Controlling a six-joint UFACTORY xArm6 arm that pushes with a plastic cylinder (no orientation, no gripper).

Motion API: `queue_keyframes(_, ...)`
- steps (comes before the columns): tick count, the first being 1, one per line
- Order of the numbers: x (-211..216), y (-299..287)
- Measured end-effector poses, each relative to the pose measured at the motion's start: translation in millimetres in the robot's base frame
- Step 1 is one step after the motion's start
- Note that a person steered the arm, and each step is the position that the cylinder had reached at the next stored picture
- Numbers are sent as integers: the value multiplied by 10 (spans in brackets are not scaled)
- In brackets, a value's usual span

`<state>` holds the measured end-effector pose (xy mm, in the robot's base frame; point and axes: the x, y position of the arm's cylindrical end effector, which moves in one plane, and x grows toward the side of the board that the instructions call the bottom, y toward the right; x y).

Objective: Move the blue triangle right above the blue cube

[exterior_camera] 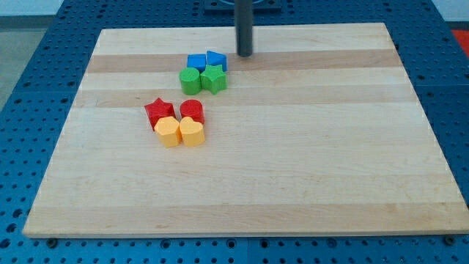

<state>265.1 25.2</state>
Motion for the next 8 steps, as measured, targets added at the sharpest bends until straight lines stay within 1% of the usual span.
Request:
queue_keyframes(1,37,556)
queue_keyframes(2,303,447)
queue_keyframes(3,543,74)
queue_keyframes(4,578,-237)
queue_keyframes(6,513,-877)
queue_keyframes(7,502,-908)
queue_keyframes(8,328,-1004)
